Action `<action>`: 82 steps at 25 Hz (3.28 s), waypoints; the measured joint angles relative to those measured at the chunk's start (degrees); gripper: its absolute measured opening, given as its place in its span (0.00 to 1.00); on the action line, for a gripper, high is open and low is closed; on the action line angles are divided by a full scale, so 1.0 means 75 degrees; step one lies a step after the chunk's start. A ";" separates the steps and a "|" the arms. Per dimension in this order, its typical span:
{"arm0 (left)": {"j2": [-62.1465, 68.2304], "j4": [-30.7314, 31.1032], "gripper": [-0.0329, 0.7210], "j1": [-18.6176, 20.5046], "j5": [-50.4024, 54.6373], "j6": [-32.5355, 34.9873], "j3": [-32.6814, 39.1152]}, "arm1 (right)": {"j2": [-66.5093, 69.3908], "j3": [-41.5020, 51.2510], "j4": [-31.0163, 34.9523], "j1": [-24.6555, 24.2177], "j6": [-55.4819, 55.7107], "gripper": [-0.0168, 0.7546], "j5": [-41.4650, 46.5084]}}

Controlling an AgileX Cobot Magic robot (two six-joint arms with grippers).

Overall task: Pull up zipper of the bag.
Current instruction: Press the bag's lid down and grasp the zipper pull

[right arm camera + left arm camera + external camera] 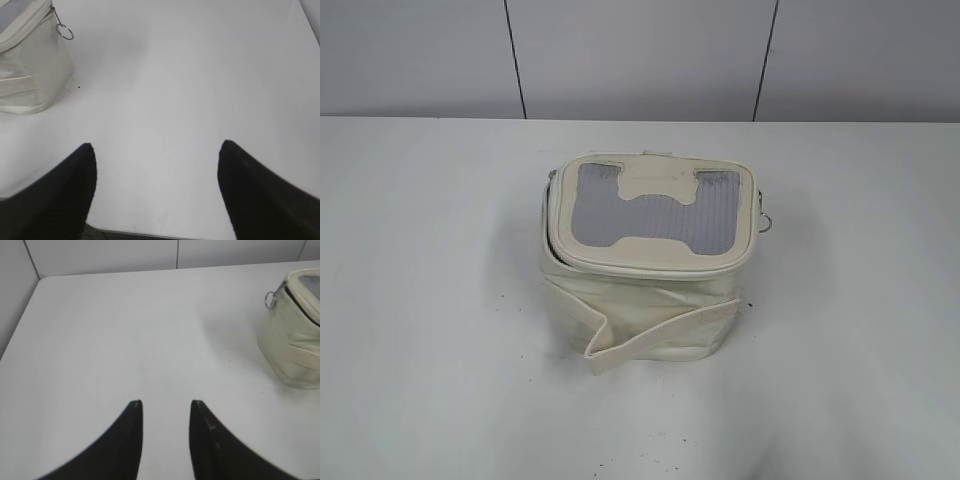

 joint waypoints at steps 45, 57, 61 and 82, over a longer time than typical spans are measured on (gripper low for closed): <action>1.2979 -0.4261 0.43 -0.1113 -0.0533 0.3362 -0.5662 | 1.6643 -1.2681 0.2710 0.3668 -0.4941 0.67 0.1154; 1.3155 -0.4286 0.44 -0.1107 -0.0351 0.3369 -0.6101 | 1.7112 -1.2263 0.2700 0.3675 -0.4792 0.67 0.1174; 1.3224 -0.4286 0.48 -0.1107 -0.0311 0.3369 -0.6101 | 1.7269 -1.2254 0.2587 0.3675 -0.4792 0.67 0.1174; 1.3627 -0.3898 0.67 -0.1114 -0.0474 0.5766 -0.6101 | 1.7685 -1.2254 0.2745 0.3667 -0.4808 0.11 0.1238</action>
